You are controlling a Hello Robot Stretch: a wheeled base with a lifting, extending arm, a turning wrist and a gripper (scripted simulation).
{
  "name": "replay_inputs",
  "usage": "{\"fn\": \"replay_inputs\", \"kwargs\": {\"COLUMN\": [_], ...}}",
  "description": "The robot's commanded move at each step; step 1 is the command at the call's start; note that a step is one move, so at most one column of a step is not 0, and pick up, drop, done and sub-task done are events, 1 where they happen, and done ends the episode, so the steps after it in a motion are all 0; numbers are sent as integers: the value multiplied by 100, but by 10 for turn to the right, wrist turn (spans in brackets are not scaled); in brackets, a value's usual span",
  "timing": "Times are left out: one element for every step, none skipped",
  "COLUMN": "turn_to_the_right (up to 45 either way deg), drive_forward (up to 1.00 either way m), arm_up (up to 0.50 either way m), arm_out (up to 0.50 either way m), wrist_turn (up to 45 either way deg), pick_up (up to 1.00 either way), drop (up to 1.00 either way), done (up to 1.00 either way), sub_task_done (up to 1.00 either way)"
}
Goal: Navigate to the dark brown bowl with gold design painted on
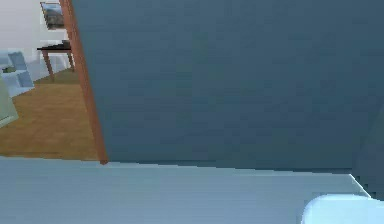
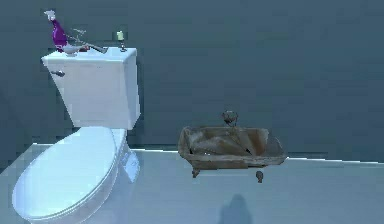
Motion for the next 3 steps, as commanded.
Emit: {"fn": "replay_inputs", "kwargs": {"turn_to_the_right": [120, 0, -450], "drive_forward": [0, 5, 0], "arm_up": [0, 0, 0], "arm_out": [0, 0, 0], "wrist_turn": [0, 0, 0], "pick_up": [0, 0, 0], "drop": [0, 0, 0], "done": [0, 0, 0], "sub_task_done": [0, 0, 0]}}
